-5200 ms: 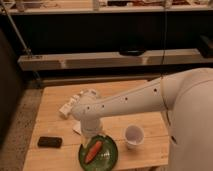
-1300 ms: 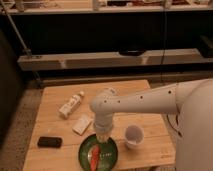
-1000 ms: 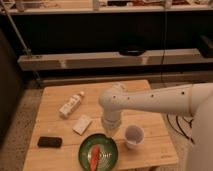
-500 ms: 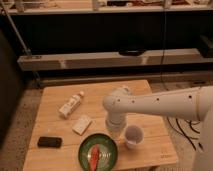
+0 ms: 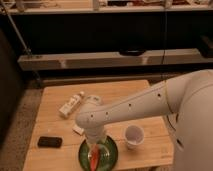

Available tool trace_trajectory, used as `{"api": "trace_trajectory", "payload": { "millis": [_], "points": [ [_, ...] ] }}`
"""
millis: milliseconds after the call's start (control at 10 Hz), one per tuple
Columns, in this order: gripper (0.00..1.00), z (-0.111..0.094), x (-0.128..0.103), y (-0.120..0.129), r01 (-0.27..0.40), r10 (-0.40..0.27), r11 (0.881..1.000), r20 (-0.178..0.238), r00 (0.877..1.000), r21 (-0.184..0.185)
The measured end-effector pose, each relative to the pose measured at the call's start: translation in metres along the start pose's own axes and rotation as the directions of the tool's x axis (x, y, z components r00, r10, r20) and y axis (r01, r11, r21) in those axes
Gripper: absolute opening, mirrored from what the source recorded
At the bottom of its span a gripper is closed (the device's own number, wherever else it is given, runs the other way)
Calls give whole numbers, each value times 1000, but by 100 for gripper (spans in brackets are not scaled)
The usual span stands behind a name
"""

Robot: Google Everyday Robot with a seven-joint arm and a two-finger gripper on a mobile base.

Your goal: Place the pepper in the ceramic cup

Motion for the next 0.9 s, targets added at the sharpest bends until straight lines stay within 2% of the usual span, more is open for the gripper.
{"api": "trace_trajectory", "payload": {
  "millis": [100, 200, 400, 600, 900],
  "points": [
    [80, 1, 0, 8, 34, -34, 999, -17, 999, -20],
    [80, 7, 2, 8, 34, -37, 998, -62, 997, -50],
    [80, 22, 7, 5, 0, -12, 996, -135, 991, -86],
    [80, 26, 12, 2, -21, 6, 995, -154, 988, -96],
    [80, 30, 15, 7, -23, 9, 997, -175, 984, -79]
  ]
}}
